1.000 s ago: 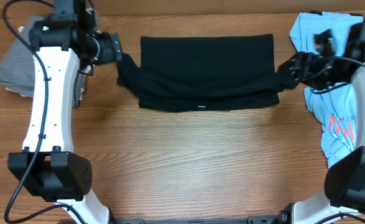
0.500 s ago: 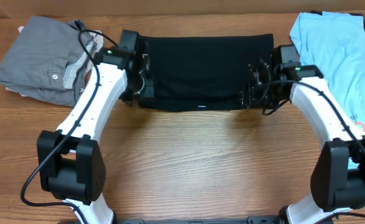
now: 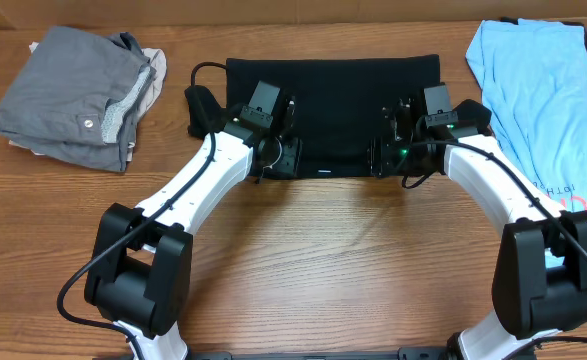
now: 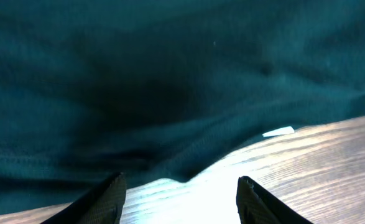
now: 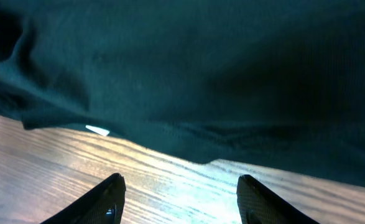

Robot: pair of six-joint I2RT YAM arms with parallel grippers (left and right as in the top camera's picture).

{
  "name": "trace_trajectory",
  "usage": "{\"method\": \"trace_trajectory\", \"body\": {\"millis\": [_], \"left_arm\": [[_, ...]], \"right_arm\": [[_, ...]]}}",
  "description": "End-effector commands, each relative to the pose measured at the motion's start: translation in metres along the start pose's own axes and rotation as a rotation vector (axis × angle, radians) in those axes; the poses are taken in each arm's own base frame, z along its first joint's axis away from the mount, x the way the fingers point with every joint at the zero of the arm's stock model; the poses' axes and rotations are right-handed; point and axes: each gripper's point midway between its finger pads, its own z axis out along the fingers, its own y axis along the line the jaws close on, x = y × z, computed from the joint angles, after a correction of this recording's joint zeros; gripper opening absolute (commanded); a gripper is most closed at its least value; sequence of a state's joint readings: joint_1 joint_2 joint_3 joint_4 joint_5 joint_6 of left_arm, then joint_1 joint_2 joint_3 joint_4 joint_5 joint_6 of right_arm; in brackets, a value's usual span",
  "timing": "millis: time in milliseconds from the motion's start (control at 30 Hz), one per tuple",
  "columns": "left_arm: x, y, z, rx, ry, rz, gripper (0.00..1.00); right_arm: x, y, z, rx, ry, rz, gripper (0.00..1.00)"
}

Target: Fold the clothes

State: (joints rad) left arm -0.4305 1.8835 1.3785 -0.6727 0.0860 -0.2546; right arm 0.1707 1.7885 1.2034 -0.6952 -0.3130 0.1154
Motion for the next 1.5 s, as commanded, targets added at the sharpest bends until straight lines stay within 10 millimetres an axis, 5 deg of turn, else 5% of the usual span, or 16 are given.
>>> {"method": "trace_trajectory", "body": {"millis": [0,567,1167,1267,1467], "left_arm": [[0.004,0.004,0.014,-0.017,-0.003,0.065,0.60],[0.022,0.004,0.050,-0.042,0.073,0.255,0.58],[0.027,0.005,0.059,-0.066,0.092,0.267,0.19],[0.031,0.003,0.058,-0.067,0.107,0.273,0.23],[0.037,0.005,0.057,-0.070,0.130,0.271,0.49]], "right_arm": [[-0.001,-0.003,0.003,0.010,-0.007,0.020,0.61],[-0.003,-0.010,0.003,0.042,-0.017,0.037,0.62],[-0.003,-0.010,0.003,0.042,-0.016,0.040,0.62],[-0.002,-0.010,0.003,0.042,-0.014,0.041,0.62],[-0.002,-0.010,0.003,0.043,-0.011,0.042,0.62]]}}
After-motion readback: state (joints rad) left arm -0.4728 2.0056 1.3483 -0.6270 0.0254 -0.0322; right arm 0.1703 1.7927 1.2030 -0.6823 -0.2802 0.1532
